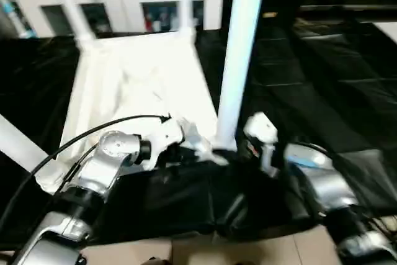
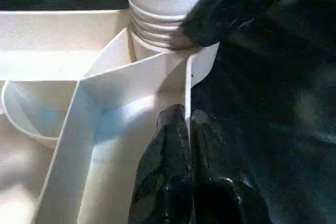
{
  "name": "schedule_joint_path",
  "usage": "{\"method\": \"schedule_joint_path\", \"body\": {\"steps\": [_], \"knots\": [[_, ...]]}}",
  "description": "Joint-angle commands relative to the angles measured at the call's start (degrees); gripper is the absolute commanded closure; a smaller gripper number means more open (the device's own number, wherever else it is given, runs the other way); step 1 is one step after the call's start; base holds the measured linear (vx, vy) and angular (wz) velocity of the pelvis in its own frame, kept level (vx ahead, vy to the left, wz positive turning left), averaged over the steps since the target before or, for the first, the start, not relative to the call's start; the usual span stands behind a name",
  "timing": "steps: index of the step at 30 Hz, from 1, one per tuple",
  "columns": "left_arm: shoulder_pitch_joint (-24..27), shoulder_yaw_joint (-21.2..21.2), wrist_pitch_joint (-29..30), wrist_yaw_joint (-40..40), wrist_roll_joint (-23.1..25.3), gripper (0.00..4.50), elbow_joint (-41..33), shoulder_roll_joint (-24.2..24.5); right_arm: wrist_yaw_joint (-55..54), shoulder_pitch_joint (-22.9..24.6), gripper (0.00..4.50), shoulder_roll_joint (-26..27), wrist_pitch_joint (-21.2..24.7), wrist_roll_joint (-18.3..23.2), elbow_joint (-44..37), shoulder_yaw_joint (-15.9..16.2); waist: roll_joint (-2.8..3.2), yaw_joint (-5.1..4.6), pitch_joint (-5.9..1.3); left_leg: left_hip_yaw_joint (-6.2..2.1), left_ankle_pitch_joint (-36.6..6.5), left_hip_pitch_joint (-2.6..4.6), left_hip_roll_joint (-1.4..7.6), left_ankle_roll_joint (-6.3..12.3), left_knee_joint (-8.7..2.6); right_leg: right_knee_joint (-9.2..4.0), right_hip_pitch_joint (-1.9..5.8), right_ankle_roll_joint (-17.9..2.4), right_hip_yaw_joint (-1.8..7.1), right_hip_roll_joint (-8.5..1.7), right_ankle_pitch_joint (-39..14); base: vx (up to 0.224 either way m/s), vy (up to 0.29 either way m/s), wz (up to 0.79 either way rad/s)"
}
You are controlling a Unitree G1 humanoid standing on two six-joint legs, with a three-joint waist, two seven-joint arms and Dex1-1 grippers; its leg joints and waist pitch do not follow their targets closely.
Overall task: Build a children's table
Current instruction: Rotate leg to tighten
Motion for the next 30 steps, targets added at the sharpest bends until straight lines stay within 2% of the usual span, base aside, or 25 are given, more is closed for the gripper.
{"method": "schedule_joint_path", "body": {"steps": [1, 2, 3, 4, 6, 8, 10, 14, 18, 19, 21, 26, 27, 29, 30], "knots": [[0.4, -1.2, 1.2, 1.4, -0.1, 4.50, 2.2, -2.0, -4.8, 0.5, 1.88, 1.4, 3.8, -2.3, 3.1, 0.3, -0.64, 0.09, -2.28, -1.81, -19.4, 0.64, 2.86, 1.30, -4.94, -4.88, 2.00, -11.5, 1.99, -3.24, -21.5, 0.000, 0.000, 0.00], [-0.7, -1.1, 1.7, 4.0, 0.5, 4.50, 3.9, -3.3, -8.0, 0.3, 1.88, 3.7, 4.8, -2.2, 3.0, 0.0, -0.58, 0.06, -2.29, -1.79, -19.5, 0.73, 2.91, 1.13, -4.99, -4.94, 1.84, -11.1, 2.09, -3.24, -21.7, 0.000, 0.000, 0.00], [-1.2, -1.0, 2.0, 5.1, 0.8, 4.50, 4.6, -3.9, -9.5, 0.2, 1.88, 4.6, 5.2, -2.2, 3.0, -0.3, -0.52, -0.02, -2.13, -1.69, -20.4, 1.02, 2.83, 0.73, -5.07, -5.22, 1.33, -10.8, 2.26, -3.07, -22.5, 0.000, 0.000, 0.00], [-2.8, -1.1, 2.4, 9.3, 2.0, 4.50, 7.2, -5.7, -15.3, -0.7, 1.88, 8.0, 6.7, -2.1, 4.0, -1.3, -0.33, -0.13, -2.34, -1.88, -20.3, 0.98, 2.78, 0.20, -5.15, -5.16, 1.55, -10.5, 2.24, -3.11, -22.4, 0.000, 0.000, 0.00], [-3.7, -0.8, 3.0, 11.7, 2.4, 4.50, 8.6, -6.7, -18.3, -1.2, 1.88, 9.6, 7.4, -2.1, 4.8, -1.9, -0.47, -0.29, -2.33, -1.93, -20.7, 0.94, 2.69, -0.28, -5.25, -5.26, 1.48, -10.3, 2.18, -3.16, -22.7, 0.000, 0.000, 0.00], [-5.6, 0.3, 4.1, 17.1, 3.1, 4.50, 11.9, -9.1, -24.1, -2.1, 1.88, 12.7, 8.5, -2.8, 6.9, -2.4, -0.36, -0.27, -2.23, -1.78, -21.6, 1.23, 2.70, -0.30, -5.20, -5.57, 1.07, -10.0, 2.30, -3.10, -23.3, 0.000, 0.000, 0.00], [-7.0, 0.9, 4.3, 21.3, 3.8, 4.50, 14.6, -10.9, -28.4, -2.9, 1.88, 15.3, 9.1, -3.4, 8.6, -3.1, -0.34, -0.32, -2.45, -1.97, -21.2, 1.08, 2.55, -0.77, -5.25, -5.56, 1.29, -9.8, 2.23, -3.19, -23.3, 0.000, 0.000, 0.00], [-8.1, 0.9, 3.7, 24.1, 4.5, 4.50, 17.1, -12.4, -32.0, -3.9, 1.88, 18.2, 8.8, -4.2, 10.1, -3.5, -0.26, -0.19, -2.62, -1.86, -20.7, 0.91, 2.59, -0.01, -5.28, -5.51, 1.37, -9.8, 2.25, -3.05, -20.4, 0.000, 0.000, 0.00], [-8.7, 1.3, 3.0, 24.0, 4.4, 4.50, 18.5, -13.0, -32.5, -4.6, 1.88, 18.8, 7.6, -3.7, 10.4, -4.4, -0.24, -0.17, -2.78, -1.85, -21.5, 0.95, 2.59, 0.24, -5.30, -5.55, 1.40, -9.7, 2.23, -3.09, -20.2, 0.000, 0.000, 0.00], [-8.6, 1.3, 2.9, 23.5, 4.4, 4.50, 18.5, -12.9, -31.8, -4.5, 1.53, 18.7, 7.3, -3.2, 10.1, -4.8, -0.25, -0.14, -2.81, -1.83, -21.5, 0.96, 2.58, 0.31, -5.29, -5.57, 1.39, -9.6, 2.24, -3.11, -20.4, 0.000, 0.000, 0.00], [-8.5, 1.6, 2.7, 22.7, 4.3, 4.50, 18.9, -12.6, -30.5, -4.3, 1.16, 18.5, 6.5, -2.7, 9.6, -5.2, -0.19, -0.07, -2.87, -1.87, -21.6, 0.93, 2.64, 0.54, -5.32, -5.65, 1.37, -9.3, 2.26, -3.20, -21.1, 0.000, 0.000, 0.00], [-8.2, 1.6, 2.2, 21.4, 4.3, 4.50, 18.9, -11.7, -30.0, -4.8, 0.91, 17.1, 4.6, -3.7, 9.3, -4.9, -0.13, -0.21, -2.89, -2.05, -22.1, 0.69, 2.68, 0.44, -5.51, -5.78, 1.39, -8.6, 2.21, -3.27, -22.9, 0.000, 0.000, 0.00], [-8.2, 1.5, 2.1, 21.2, 4.3, 4.50, 18.9, -11.5, -30.1, -5.0, 0.68, 16.8, 4.2, -4.1, 9.4, -4.8, -0.06, -0.20, -2.90, -2.00, -22.1, 0.79, 2.73, 0.40, -5.52, -5.82, 1.22, -8.6, 2.22, -3.23, -22.5, 0.000, 0.000, 0.00], [-7.9, 1.2, 1.5, 19.9, 4.4, 4.50, 18.7, -10.8, -29.5, -5.8, 0.68, 15.7, 2.7, -4.3, 10.0, -5.2, 0.25, -0.21, -2.85, -1.99, -22.6, 0.86, 2.71, 0.24, -5.53, -5.86, 1.13, -8.9, 2.23, -3.27, -22.6, 0.000, 0.000, 0.00], [-7.7, 0.8, 1.0, 19.3, 4.8, 4.50, 18.6, -10.3, -28.3, -6.1, 0.68, 15.1, 2.0, -4.2, 10.1, -5.3, 0.07, -0.27, -2.92, -1.91, -22.8, 0.92, 2.69, 0.38, -5.52, -5.91, 1.17, -8.9, 2.20, -3.20, -22.3, 0.000, 0.000, 0.00]]}}
